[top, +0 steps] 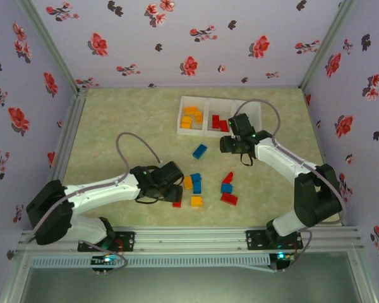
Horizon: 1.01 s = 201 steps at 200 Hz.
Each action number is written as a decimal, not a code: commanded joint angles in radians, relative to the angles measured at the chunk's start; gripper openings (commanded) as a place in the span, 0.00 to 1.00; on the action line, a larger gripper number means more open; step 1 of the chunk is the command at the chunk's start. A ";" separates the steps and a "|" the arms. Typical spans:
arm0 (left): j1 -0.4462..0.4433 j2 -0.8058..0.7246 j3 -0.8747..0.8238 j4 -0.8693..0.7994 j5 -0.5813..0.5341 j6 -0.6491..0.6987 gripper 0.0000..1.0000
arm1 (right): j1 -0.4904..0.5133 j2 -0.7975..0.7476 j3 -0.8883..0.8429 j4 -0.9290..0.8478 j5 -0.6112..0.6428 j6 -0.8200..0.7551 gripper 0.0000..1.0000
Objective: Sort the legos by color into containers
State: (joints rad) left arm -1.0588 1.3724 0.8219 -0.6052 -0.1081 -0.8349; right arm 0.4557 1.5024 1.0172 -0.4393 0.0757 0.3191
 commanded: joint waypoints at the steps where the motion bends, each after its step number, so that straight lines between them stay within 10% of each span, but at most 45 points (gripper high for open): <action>1: -0.023 0.047 0.005 0.065 0.028 -0.038 0.68 | 0.014 -0.031 -0.019 0.008 0.015 0.023 0.60; 201: -0.057 0.320 0.207 -0.059 -0.108 0.013 0.31 | 0.015 -0.098 -0.082 0.020 0.023 0.037 0.61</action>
State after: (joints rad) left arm -1.1145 1.6737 0.9886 -0.6174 -0.1608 -0.8436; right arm 0.4652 1.4483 0.9600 -0.4385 0.0765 0.3271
